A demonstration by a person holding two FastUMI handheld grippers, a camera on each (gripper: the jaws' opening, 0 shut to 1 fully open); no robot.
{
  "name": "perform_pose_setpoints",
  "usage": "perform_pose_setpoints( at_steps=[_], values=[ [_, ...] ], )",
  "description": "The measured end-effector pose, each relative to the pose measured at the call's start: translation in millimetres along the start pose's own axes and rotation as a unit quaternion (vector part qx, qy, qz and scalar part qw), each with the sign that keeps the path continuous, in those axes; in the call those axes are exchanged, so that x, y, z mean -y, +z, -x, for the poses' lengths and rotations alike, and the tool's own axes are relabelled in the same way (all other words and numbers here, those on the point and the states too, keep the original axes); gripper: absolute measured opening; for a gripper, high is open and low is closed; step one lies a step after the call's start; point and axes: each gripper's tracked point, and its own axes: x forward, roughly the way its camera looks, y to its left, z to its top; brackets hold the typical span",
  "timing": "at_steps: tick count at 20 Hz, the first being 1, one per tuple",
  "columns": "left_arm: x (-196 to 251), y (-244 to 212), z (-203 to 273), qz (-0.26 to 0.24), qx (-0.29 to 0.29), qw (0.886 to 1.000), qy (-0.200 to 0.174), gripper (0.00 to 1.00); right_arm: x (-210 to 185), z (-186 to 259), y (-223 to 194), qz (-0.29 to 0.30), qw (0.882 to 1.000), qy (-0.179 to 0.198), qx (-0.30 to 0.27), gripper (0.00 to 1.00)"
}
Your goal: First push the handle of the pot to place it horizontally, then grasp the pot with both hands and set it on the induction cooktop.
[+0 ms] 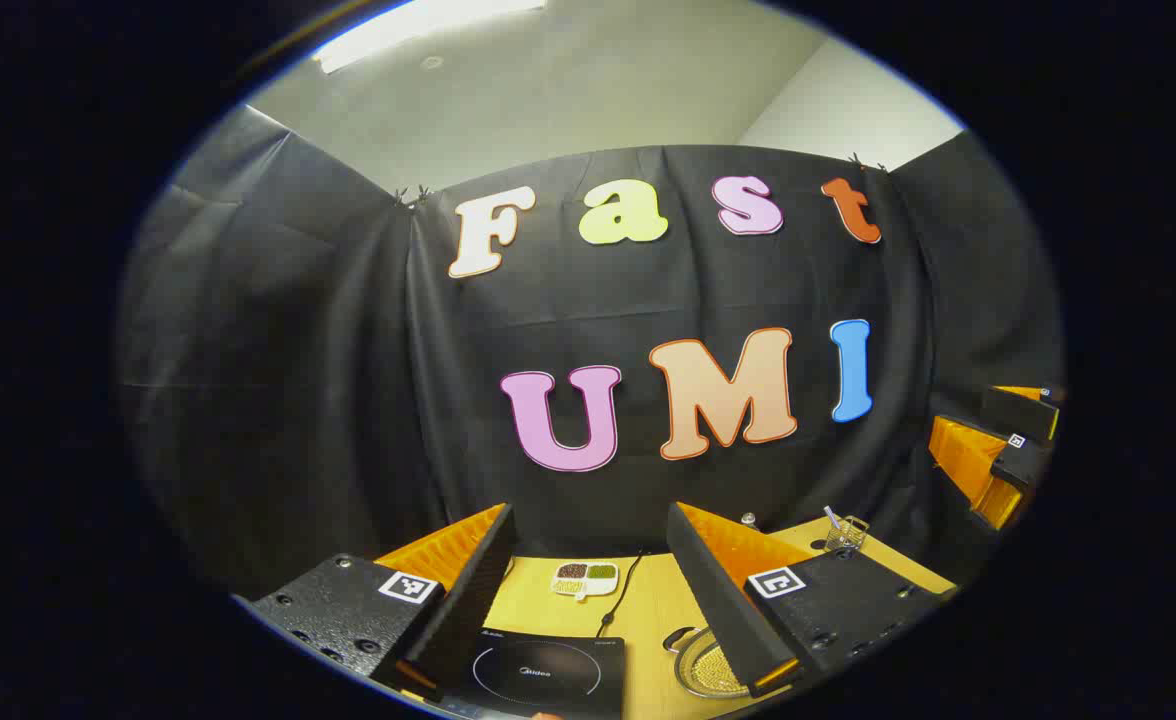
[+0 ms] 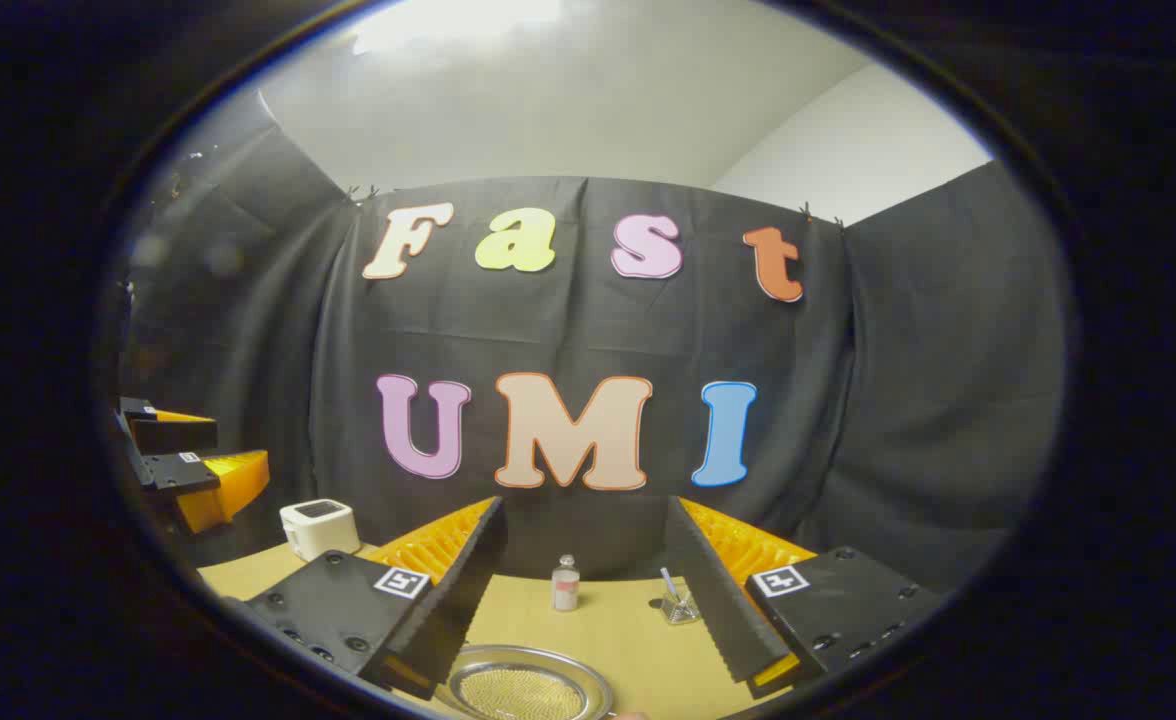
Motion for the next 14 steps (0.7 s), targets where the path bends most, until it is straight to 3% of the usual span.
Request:
perform_pose_setpoints(
  at_steps=[3,4,7,12,14],
  values=[
    [4.9,7.6,5.2,-0.003,0.011,1.0,-0.005,0.97,4.1,3.1,-0.9,-0.006,1.0,-0.003,-0.003,0.99],
    [5.3,10.5,6.9,-0.004,0.015,1.0,-0.006,0.94,5.4,4.6,-0.4,-0.007,1.0,-0.004,-0.004,1.0],
    [10.9,14.4,11.6,-0.004,0.021,1.0,-0.009,1.0,6.2,7.2,-1.7,-0.004,1.0,0.0,-0.007,0.99],
    [14.5,17.4,19.5,-0.002,0.026,1.0,-0.012,0.97,3.1,12.7,-1.1,-0.002,1.0,0.008,-0.006,1.0],
    [14.2,19.4,22.0,-0.001,0.029,1.0,-0.01,0.99,1.6,12.5,-0.3,-0.002,1.0,0.012,-0.003,0.95]
  ],
)
